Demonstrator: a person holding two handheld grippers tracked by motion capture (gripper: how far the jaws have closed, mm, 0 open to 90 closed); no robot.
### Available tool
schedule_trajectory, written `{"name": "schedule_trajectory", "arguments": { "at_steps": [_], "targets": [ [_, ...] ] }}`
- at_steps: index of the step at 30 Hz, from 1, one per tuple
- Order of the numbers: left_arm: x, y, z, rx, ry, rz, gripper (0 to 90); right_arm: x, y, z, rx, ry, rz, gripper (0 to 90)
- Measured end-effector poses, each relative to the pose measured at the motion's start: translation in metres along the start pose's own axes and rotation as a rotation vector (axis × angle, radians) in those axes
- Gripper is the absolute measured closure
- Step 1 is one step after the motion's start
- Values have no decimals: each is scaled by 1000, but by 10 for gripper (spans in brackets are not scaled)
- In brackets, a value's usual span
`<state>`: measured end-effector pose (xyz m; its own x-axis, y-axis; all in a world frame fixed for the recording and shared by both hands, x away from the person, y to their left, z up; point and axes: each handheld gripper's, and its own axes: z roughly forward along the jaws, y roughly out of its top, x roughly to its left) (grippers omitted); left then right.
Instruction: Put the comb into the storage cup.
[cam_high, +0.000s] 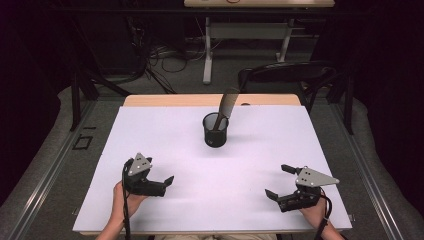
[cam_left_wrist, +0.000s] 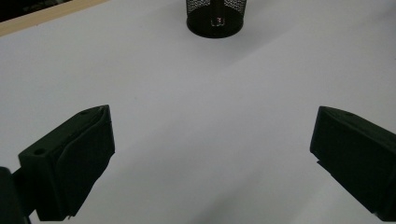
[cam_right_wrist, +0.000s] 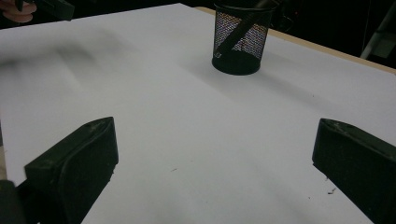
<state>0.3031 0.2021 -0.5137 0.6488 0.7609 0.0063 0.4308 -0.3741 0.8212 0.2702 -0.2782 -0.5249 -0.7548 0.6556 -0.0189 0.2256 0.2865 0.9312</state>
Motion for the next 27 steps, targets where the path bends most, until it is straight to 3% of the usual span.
{"name": "schedule_trajectory", "arguments": {
  "at_steps": [13, 27],
  "targets": [
    [-2, -14, -10, -9, 24, -16, 0, 0, 0, 0, 0, -3, -2, 0],
    [-6, -32, -21, -54, 49, -35, 0, 0, 0, 1, 7, 1, 4, 0]
  ]
}}
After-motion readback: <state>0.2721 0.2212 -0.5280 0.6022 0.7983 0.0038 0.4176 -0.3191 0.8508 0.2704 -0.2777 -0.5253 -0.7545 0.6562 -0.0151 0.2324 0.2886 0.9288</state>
